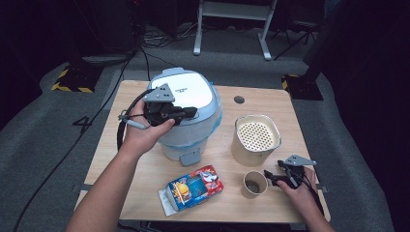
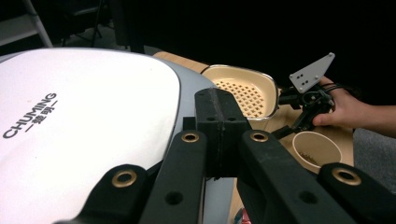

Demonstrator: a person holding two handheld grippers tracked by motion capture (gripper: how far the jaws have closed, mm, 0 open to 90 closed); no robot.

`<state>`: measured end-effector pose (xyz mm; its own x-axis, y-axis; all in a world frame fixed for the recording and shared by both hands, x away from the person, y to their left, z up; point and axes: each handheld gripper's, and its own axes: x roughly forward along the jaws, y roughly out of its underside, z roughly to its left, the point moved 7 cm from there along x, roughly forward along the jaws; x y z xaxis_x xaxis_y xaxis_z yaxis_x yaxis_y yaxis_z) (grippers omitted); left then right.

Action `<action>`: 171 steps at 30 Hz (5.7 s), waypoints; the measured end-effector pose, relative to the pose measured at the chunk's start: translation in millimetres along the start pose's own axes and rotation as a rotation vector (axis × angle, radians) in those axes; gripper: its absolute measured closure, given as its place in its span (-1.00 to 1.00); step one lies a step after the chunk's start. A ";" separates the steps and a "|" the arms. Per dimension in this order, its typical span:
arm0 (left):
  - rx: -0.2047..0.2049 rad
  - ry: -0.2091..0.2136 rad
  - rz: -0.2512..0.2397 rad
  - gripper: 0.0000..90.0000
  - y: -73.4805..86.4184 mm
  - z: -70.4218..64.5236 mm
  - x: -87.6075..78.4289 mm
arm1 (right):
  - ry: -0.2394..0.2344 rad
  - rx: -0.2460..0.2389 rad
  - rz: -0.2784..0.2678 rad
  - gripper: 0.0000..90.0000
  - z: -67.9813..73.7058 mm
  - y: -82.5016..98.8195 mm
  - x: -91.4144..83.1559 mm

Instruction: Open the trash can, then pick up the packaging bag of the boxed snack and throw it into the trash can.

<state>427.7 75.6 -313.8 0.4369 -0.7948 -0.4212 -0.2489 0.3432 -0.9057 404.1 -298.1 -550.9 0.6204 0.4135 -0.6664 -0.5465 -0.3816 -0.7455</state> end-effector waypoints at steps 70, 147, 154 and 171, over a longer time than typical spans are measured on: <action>-0.025 0.045 -0.102 0.01 126.0 -35.0 -0.5 | -0.003 -0.002 -0.001 -0.49 -1.1 -1.4 1.7; -0.087 0.040 0.019 0.66 133.0 -47.3 29.8 | -0.006 -0.003 -0.001 -0.49 -1.4 -2.3 2.6; -0.062 0.019 -0.055 0.66 105.2 -44.1 17.5 | -0.005 -0.003 -0.001 -0.49 -1.4 -2.3 2.6; 0.023 -0.037 -0.233 0.66 25.2 -38.6 -8.5 | -0.005 -0.003 -0.001 -0.49 -1.4 -2.3 2.6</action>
<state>384.4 71.7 -331.2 0.5115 -0.8353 -0.2015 -0.1176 0.1642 -0.9794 407.8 -297.3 -551.0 0.6178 0.4182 -0.6659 -0.5441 -0.3840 -0.7460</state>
